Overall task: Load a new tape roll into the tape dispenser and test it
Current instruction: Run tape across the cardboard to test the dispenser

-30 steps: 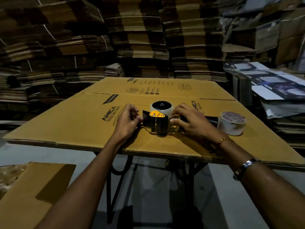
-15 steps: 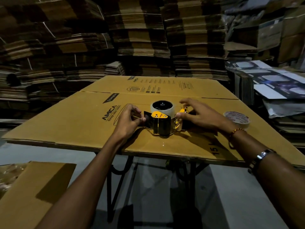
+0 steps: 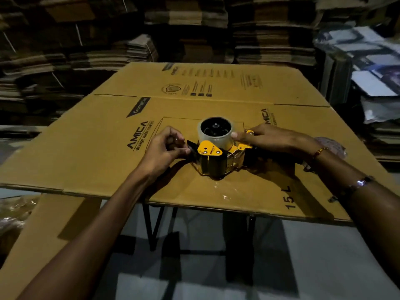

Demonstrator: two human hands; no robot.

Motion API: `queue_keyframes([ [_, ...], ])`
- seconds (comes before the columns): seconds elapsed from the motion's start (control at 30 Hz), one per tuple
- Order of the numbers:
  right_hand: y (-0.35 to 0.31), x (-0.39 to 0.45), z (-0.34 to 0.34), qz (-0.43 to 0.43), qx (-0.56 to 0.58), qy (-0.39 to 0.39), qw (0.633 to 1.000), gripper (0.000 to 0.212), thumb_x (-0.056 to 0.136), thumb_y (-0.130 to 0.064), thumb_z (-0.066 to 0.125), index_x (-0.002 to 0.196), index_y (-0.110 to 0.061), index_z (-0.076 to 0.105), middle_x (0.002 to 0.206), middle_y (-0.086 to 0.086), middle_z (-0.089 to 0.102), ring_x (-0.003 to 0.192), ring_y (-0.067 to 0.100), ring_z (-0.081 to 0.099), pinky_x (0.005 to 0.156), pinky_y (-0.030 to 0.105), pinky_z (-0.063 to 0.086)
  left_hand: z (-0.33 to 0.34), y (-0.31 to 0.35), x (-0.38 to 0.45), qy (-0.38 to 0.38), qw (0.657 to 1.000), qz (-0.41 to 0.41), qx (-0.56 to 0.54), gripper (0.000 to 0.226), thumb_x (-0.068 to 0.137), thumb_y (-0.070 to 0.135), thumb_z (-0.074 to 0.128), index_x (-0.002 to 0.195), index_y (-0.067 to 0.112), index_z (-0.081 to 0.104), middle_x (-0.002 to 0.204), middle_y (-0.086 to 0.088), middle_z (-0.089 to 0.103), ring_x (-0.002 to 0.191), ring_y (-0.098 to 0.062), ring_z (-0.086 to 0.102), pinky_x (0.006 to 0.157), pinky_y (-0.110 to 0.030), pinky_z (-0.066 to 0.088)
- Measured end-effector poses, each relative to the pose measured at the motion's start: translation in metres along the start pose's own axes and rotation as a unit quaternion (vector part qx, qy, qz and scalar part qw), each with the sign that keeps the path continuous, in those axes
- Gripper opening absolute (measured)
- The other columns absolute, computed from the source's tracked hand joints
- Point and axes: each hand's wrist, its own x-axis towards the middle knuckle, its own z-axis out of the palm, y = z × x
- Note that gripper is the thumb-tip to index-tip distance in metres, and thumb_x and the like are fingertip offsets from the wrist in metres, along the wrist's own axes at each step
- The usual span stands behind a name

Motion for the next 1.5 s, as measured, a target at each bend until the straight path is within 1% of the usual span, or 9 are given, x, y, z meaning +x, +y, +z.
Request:
queue_keyframes([
  [0.17,-0.013,-0.014,-0.011,0.018,0.020,0.018,0.999,0.082,0.067,-0.092,0.043,0.096,-0.019,0.069,0.080,0.004,0.067,0.076,0.023,0.064,0.069,0.037,0.048,-0.007,0.027,-0.002,-0.035,0.998,-0.060,0.008,0.021,0.086,-0.010,0.063,0.099,0.001,0.052,0.090,-0.012,0.066,0.086,-0.016,0.070,0.075,-0.029,0.059],
  [0.27,-0.021,-0.029,-0.021,0.042,-0.013,0.029,0.999,0.092,0.066,-0.098,0.034,0.123,-0.031,0.063,0.088,-0.004,0.072,0.082,0.014,0.066,0.080,0.039,0.055,-0.010,0.050,-0.006,-0.036,0.996,-0.062,0.049,0.018,0.085,-0.007,0.065,0.095,0.002,0.053,0.087,-0.006,0.067,0.081,-0.007,0.068,0.070,-0.021,0.054],
  [0.43,-0.035,-0.070,-0.043,0.040,-0.013,0.055,0.998,0.049,0.071,-0.095,0.037,0.098,-0.058,0.053,0.095,-0.008,0.072,0.084,0.016,0.068,0.075,0.043,0.058,-0.024,0.071,-0.018,-0.049,0.977,0.009,0.209,0.020,0.088,0.027,0.069,0.086,0.013,0.055,0.082,-0.001,0.065,0.078,-0.014,0.064,0.069,-0.036,0.055],
  [0.53,-0.043,-0.090,-0.047,0.050,0.027,0.050,0.997,0.056,0.069,-0.092,0.046,0.106,-0.050,0.054,0.094,-0.007,0.073,0.081,0.015,0.068,0.073,0.047,0.060,-0.036,0.074,-0.018,-0.085,0.934,0.068,0.339,0.033,0.090,0.055,0.050,0.087,0.022,0.047,0.082,0.003,0.063,0.076,-0.016,0.063,0.062,-0.041,0.053],
  [0.67,-0.066,-0.113,-0.039,0.050,0.017,0.101,0.993,0.049,0.073,-0.080,0.055,0.102,-0.041,0.053,0.081,-0.009,0.070,0.072,0.010,0.067,0.065,0.039,0.057,-0.052,0.078,-0.008,-0.083,0.891,0.119,0.429,0.036,0.089,0.055,0.048,0.090,0.019,0.047,0.079,0.003,0.054,0.067,-0.016,0.049,0.058,-0.031,0.041],
  [0.8,-0.089,-0.129,-0.014,0.063,-0.027,0.169,0.983,0.046,0.076,-0.072,0.060,0.104,-0.036,0.054,0.076,-0.015,0.058,0.070,0.006,0.058,0.059,0.028,0.045,-0.066,0.064,0.004,-0.084,0.876,0.141,0.453,0.052,0.090,0.066,0.038,0.092,0.016,0.048,0.079,-0.002,0.058,0.065,-0.017,0.051,0.054,-0.033,0.046],
  [0.93,-0.100,-0.136,0.020,0.102,-0.045,0.201,0.973,0.054,0.074,-0.083,0.051,0.106,-0.040,0.049,0.084,-0.018,0.062,0.073,0.013,0.062,0.060,0.035,0.052,-0.079,0.042,0.011,-0.108,0.850,0.176,0.484,0.055,0.088,0.072,0.031,0.090,0.018,0.044,0.074,0.000,0.058,0.059,-0.016,0.052,0.049,-0.031,0.046],
  [1.1,-0.111,-0.139,0.056,0.102,-0.073,0.246,0.961,0.055,0.074,-0.084,0.051,0.103,-0.038,0.050,0.085,-0.023,0.055,0.072,0.011,0.059,0.053,0.029,0.043,-0.086,0.017,0.017,-0.145,0.810,0.273,0.499,0.049,0.095,0.063,0.030,0.088,0.017,0.047,0.070,-0.003,0.060,0.051,-0.017,0.052,0.043,-0.028,0.045],
  [1.5,-0.117,-0.152,0.107,0.144,-0.097,0.292,0.941,0.049,0.081,-0.071,0.060,0.106,-0.029,0.059,0.087,-0.013,0.061,0.073,0.009,0.059,0.058,0.027,0.045,-0.080,-0.005,0.037,-0.253,0.691,0.442,0.514,0.044,0.084,0.059,0.064,0.098,0.017,0.058,0.083,-0.002,0.068,0.065,-0.019,0.063,0.051,-0.028,0.046],
])
